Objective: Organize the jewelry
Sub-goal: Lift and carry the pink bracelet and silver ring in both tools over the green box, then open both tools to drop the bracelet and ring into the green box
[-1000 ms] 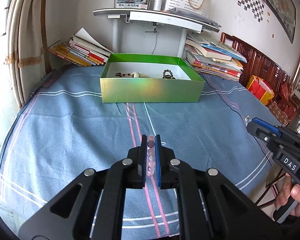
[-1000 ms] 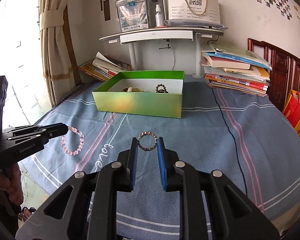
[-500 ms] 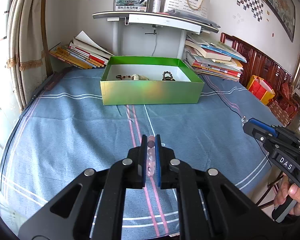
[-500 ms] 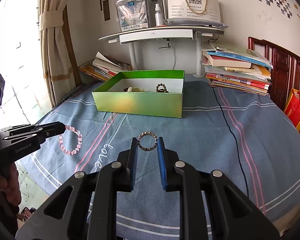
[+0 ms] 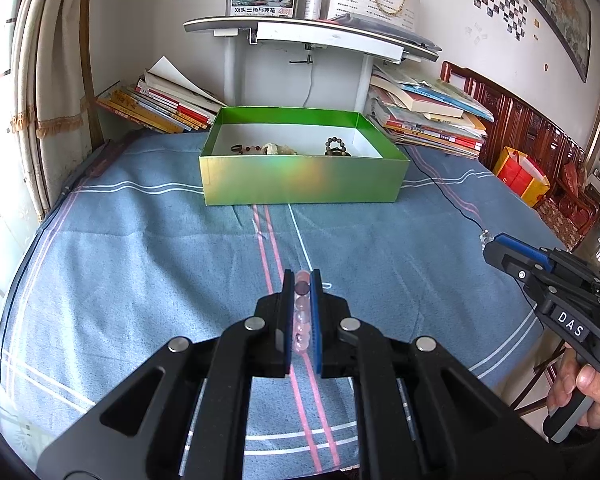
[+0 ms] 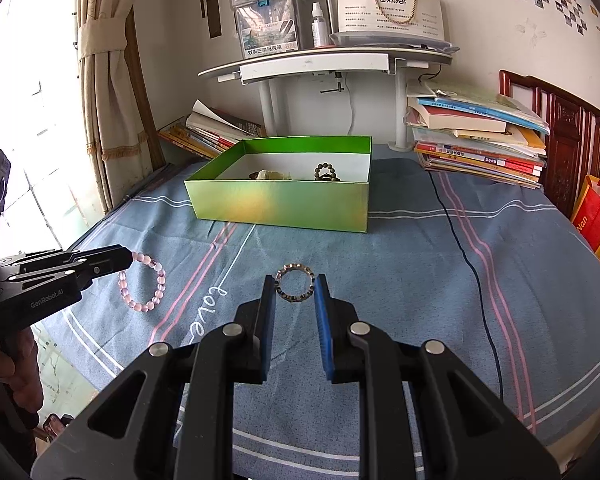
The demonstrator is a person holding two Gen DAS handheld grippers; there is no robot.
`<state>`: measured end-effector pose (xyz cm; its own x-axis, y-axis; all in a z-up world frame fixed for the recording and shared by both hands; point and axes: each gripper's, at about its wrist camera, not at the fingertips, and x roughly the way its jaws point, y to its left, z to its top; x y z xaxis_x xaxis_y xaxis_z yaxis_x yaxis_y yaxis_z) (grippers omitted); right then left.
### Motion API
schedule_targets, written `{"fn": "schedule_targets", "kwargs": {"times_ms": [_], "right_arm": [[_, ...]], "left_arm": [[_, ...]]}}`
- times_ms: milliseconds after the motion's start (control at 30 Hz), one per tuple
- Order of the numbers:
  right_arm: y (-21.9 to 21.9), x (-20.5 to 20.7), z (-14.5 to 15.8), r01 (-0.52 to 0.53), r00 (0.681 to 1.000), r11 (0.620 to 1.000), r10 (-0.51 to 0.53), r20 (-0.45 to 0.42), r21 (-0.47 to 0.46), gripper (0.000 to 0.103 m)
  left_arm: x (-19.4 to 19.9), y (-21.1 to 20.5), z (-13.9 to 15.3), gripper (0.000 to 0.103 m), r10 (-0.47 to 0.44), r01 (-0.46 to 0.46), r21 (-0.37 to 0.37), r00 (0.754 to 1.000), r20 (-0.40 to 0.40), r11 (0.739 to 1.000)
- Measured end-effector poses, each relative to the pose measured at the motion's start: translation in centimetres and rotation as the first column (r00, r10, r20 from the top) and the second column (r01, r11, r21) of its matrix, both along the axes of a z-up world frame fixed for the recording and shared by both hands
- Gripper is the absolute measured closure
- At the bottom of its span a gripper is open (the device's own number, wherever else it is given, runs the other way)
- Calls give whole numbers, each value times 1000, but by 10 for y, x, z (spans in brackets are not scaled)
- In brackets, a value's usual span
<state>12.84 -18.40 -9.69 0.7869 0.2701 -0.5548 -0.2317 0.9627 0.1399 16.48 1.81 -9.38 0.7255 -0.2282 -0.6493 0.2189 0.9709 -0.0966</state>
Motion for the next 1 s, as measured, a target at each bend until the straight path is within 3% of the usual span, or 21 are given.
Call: {"fn": "schedule_targets", "kwargs": {"times_ms": [600, 800, 1000], "right_arm": [[2, 16, 2, -7, 1000, 1000, 7, -8, 2, 83], [4, 38, 26, -19, 999, 1000, 19, 46, -2, 83], [14, 117, 69, -20, 991, 1000, 22, 135, -14, 83]], "left_arm": [[11, 0, 1, 95, -4, 4, 6, 1000, 6, 1000], [38, 0, 33, 95, -16, 15, 15, 998, 65, 1000], [107, -9, 75, 95, -26, 23, 28, 992, 127, 999]]}}
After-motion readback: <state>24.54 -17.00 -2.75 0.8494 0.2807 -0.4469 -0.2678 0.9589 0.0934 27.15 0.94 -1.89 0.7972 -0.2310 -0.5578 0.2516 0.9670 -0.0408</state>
